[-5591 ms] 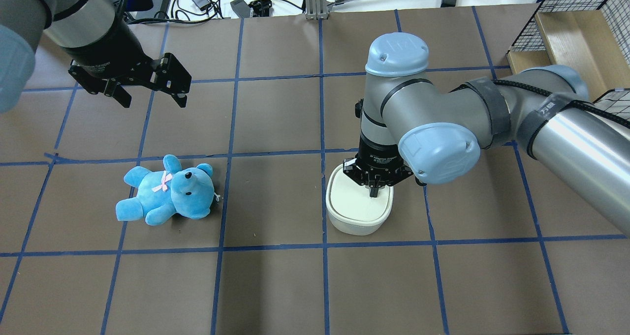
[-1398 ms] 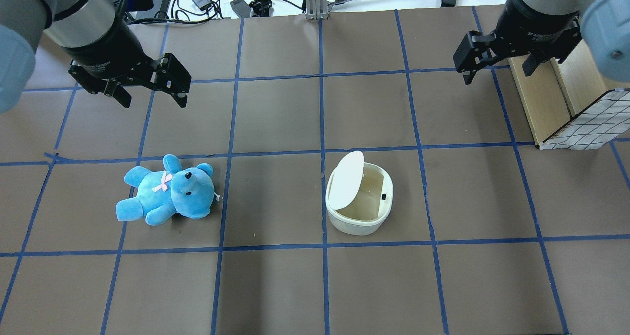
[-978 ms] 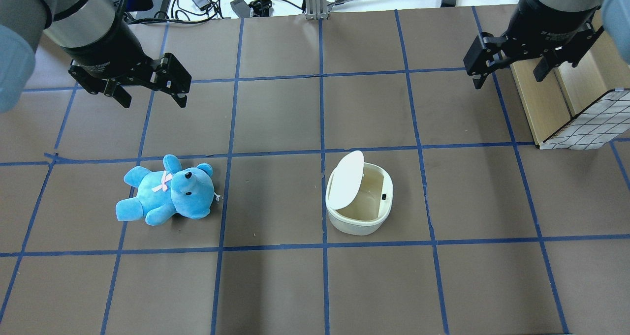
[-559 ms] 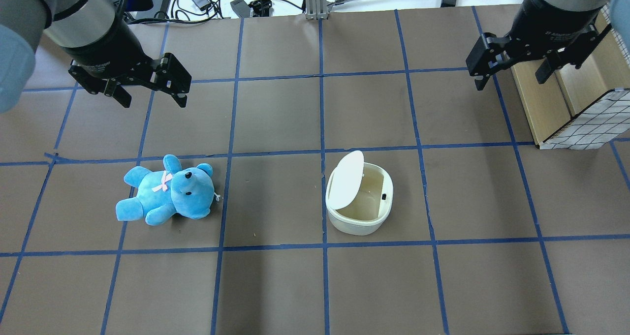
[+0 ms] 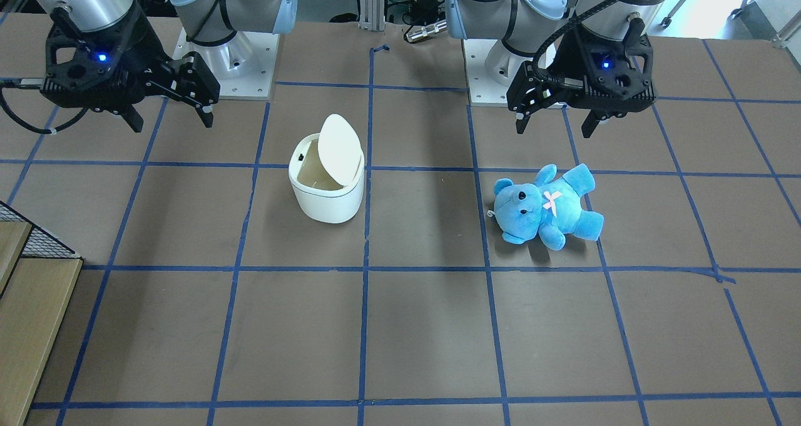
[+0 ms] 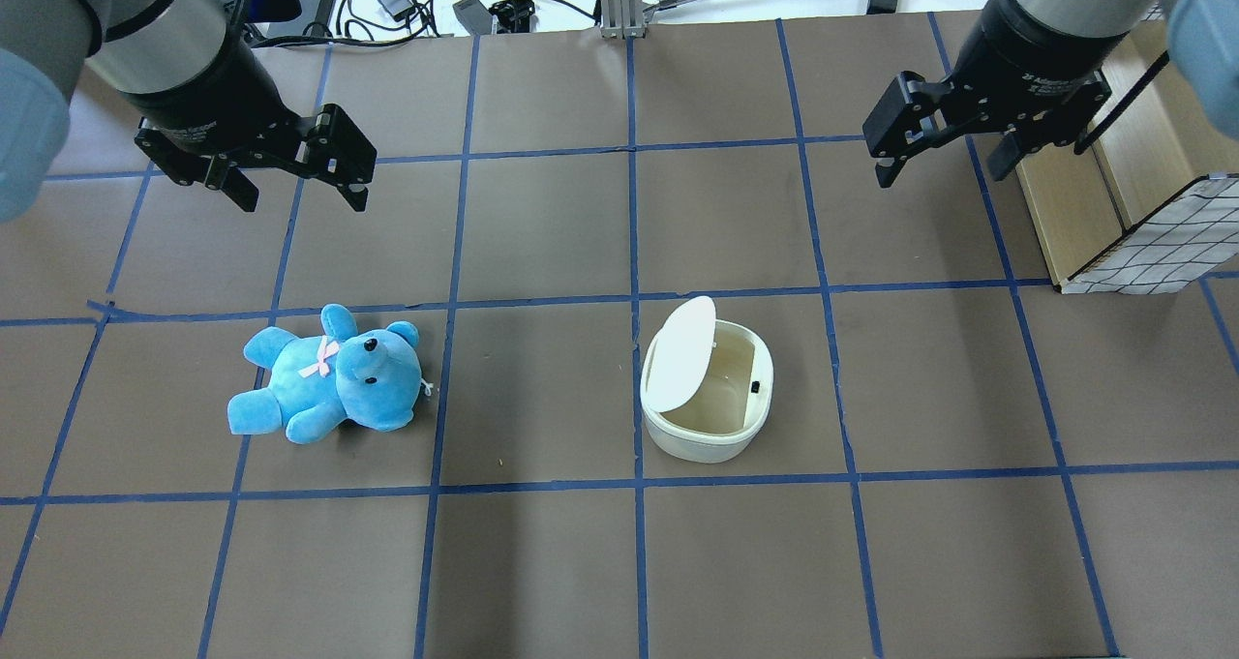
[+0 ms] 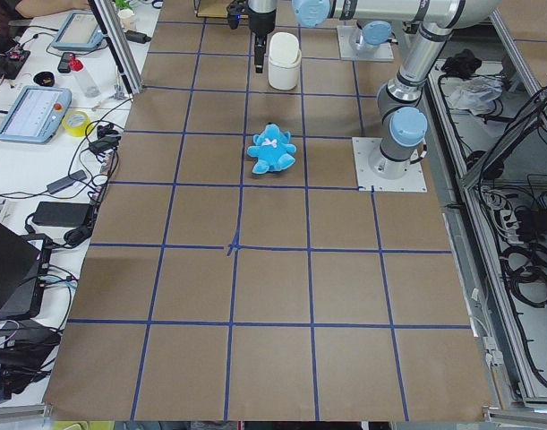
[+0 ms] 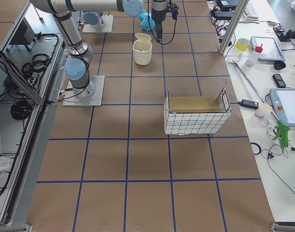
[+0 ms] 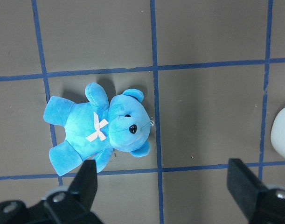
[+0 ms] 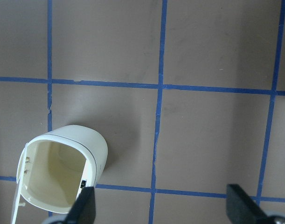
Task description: Open trash can with right arm
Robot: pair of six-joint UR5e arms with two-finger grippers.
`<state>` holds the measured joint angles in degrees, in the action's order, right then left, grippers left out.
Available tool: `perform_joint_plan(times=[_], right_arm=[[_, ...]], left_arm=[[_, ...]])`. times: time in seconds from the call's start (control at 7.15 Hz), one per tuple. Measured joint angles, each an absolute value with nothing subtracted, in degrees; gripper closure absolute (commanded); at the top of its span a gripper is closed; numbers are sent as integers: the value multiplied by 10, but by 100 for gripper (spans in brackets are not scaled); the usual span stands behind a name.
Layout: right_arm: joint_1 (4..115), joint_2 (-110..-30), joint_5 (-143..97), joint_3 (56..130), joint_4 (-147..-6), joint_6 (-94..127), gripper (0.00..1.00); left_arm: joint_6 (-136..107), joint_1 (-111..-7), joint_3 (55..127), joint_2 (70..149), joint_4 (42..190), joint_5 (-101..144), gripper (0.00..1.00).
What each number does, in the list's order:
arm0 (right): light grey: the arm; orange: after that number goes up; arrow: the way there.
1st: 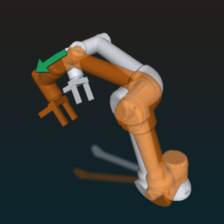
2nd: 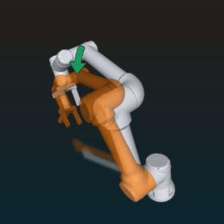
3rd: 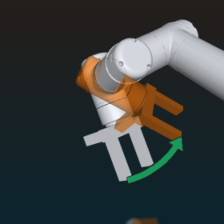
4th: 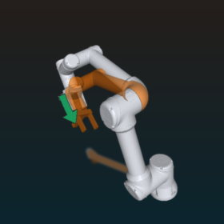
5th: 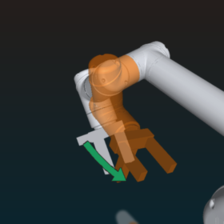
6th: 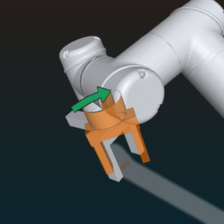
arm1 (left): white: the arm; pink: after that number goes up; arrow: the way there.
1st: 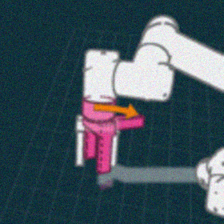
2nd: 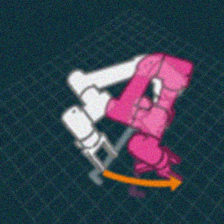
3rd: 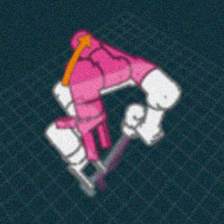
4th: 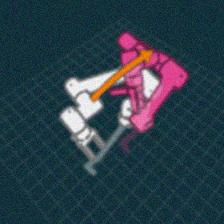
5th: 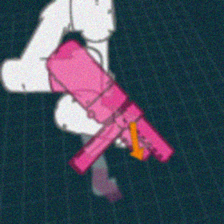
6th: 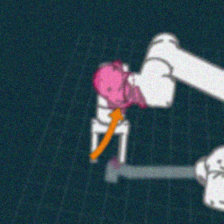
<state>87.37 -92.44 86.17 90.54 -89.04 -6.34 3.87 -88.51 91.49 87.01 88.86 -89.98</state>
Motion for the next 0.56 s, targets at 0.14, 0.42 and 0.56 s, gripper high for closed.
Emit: perform_joint_plan(times=[0.14, 0.42, 0.56], right_arm=[[880, -923, 865, 904, -891, -60, 0], [883, -921, 870, 903, -891, -54, 0], [884, -921, 873, 903, -891, -52, 0]], left_arm=[[39, -885, 915, 870, 889, -900, 0], [39, -885, 915, 870, 889, -900, 0], [39, -885, 915, 870, 889, -900, 0]])
